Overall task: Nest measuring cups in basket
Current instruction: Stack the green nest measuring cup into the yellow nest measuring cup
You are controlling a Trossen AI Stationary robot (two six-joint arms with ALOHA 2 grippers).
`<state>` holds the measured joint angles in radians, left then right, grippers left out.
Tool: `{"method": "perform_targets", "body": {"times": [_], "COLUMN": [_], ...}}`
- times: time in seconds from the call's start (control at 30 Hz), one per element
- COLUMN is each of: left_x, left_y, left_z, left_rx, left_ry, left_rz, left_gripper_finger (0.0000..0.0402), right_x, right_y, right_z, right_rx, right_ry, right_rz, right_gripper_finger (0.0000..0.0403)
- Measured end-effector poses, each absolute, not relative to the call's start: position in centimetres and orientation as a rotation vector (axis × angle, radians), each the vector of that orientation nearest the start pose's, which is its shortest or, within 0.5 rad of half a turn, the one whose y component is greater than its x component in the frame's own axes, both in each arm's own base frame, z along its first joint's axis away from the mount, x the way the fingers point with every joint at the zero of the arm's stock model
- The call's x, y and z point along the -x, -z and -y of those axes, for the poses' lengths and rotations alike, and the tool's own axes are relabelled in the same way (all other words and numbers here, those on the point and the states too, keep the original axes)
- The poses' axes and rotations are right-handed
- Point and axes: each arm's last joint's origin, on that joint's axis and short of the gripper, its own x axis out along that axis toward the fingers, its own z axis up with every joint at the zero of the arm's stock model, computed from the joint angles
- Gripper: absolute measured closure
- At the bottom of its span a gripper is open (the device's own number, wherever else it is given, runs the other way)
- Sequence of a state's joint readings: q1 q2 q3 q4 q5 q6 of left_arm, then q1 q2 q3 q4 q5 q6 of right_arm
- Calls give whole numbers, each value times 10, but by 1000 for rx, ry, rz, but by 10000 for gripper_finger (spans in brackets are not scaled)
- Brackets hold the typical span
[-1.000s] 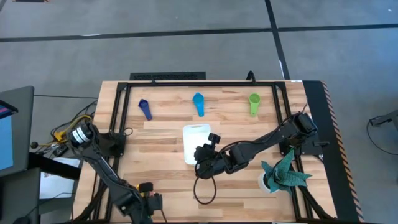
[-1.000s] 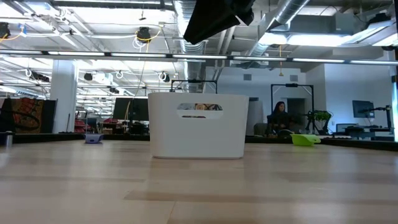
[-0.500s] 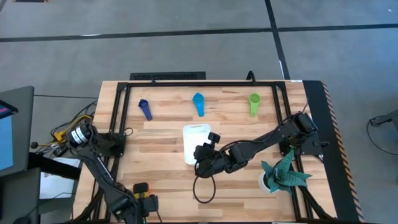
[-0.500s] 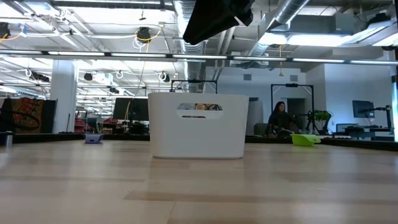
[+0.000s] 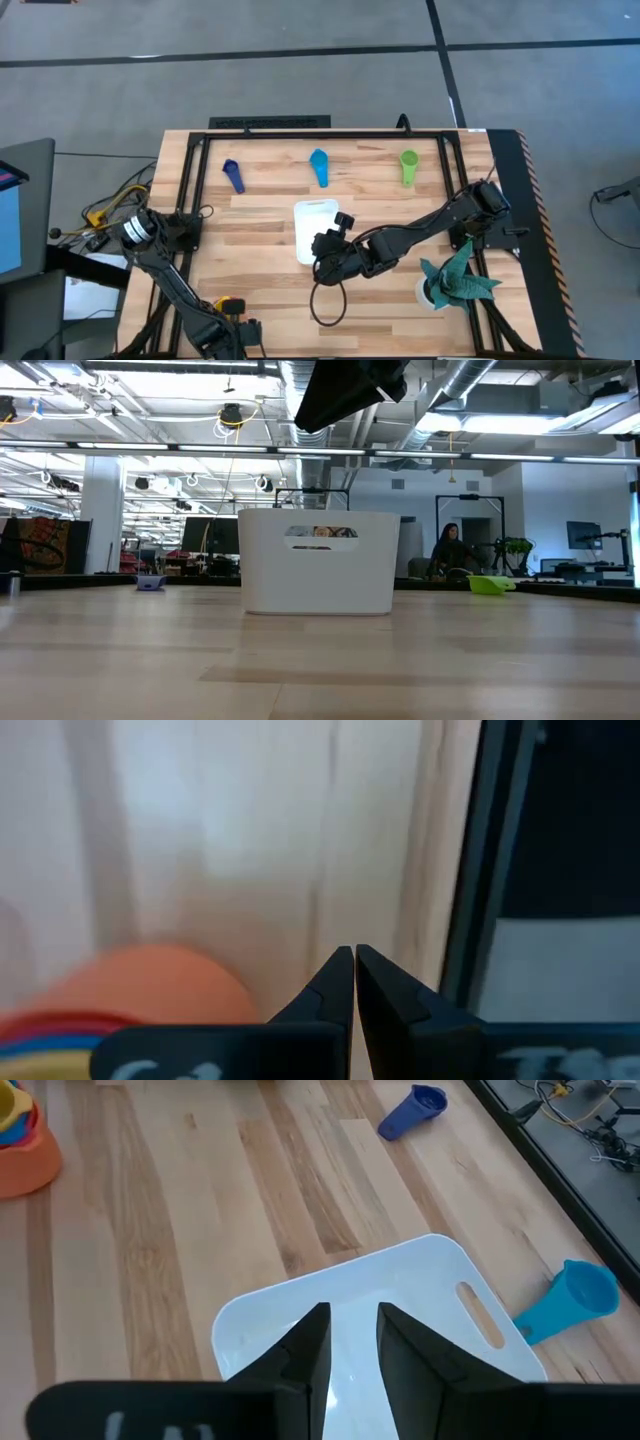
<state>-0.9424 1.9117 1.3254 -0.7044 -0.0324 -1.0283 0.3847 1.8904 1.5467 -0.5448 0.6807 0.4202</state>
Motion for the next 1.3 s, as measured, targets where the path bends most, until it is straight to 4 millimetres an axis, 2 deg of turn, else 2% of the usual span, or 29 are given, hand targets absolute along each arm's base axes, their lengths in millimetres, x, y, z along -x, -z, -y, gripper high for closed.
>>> {"method": "perform_targets", "body": {"times": [0.13,0.27,0.43,0.73,0.87,1.0,1.13,1.3], "left_x": [-218,-210,-192,-182,-170,-165,-169,-166], "left_y": [-175,-187,-197,-219,-221,-227,-219,-195], "left_z": [301,299,295,293,278,260,247,230], "left_rx": [288,335,276,179,66,-60,-38,-28], "left_ry": [85,67,-64,-164,-359,-637,-701,-801], "left_rz": [-1426,-1467,-1586,-1608,-1649,-1479,-1381,-1498], "left_gripper_finger": [400,400,400,400,400,400,400,400], "right_x": [-388,-388,-388,-387,-387,-387,-387,-386], "right_y": [-258,-258,-258,-258,-258,-258,-258,-257], "right_z": [-137,-137,-137,-137,-137,-137,-139,-141], "right_rx": [56,56,51,47,47,40,35,27], "right_ry": [426,426,428,430,429,432,429,404], "right_rz": [-687,-687,-686,-686,-686,-685,-684,-697], "right_gripper_finger": [296,296,296,296,296,296,296,296]}}
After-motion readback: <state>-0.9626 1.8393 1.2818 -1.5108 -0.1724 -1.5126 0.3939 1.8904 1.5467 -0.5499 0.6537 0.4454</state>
